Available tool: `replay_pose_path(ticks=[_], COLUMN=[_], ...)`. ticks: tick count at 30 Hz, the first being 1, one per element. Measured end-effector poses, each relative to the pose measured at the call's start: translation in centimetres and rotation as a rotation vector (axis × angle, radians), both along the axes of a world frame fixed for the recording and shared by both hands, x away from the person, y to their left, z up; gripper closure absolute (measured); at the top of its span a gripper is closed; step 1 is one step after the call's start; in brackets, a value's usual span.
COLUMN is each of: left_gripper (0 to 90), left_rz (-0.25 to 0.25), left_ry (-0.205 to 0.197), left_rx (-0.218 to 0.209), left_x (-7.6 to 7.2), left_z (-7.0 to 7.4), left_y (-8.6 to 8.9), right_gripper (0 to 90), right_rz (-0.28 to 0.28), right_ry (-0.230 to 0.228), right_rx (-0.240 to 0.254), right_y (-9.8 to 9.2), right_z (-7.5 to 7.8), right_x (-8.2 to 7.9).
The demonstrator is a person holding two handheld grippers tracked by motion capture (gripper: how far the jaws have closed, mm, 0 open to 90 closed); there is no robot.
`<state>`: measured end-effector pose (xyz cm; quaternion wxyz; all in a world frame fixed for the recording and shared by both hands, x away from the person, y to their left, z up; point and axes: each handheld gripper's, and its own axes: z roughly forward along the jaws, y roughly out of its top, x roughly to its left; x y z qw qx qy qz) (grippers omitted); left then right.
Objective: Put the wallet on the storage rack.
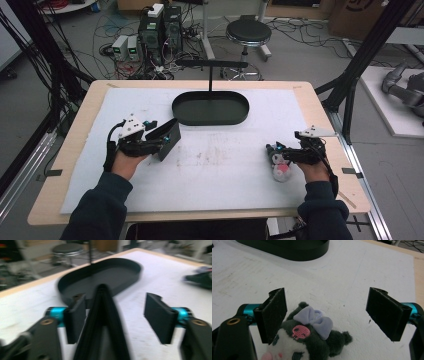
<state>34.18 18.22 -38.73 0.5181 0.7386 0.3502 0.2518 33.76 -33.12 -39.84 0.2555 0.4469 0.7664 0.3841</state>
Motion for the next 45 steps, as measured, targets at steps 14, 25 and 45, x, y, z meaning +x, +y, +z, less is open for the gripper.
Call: replay_pose_path(ticks=[14, 25, 45], left_gripper=[45.6, 75.6, 76.1], left_rz=[0.017, 0.027, 0.04], left_ry=[0.126, 0.068, 0.004], left_rx=[0.044, 0.033, -0.002], left_x=[0.5, 1.0, 9.6], left_z=[-2.6, -1.1, 3.9], left_y=[0.4, 0.3, -2.9], right_gripper=[17.3, 17.6, 17.6], right_rz=[0.001, 0.0, -0.004], right_ry=[0.008, 0.008, 0.004], right_rx=[0.0, -0.005, 0.018], right_y=[0.0, 0.0, -0.5], right_z=[-0.1, -0.2, -0.1], right_x=[0.0, 0.1, 0.3])
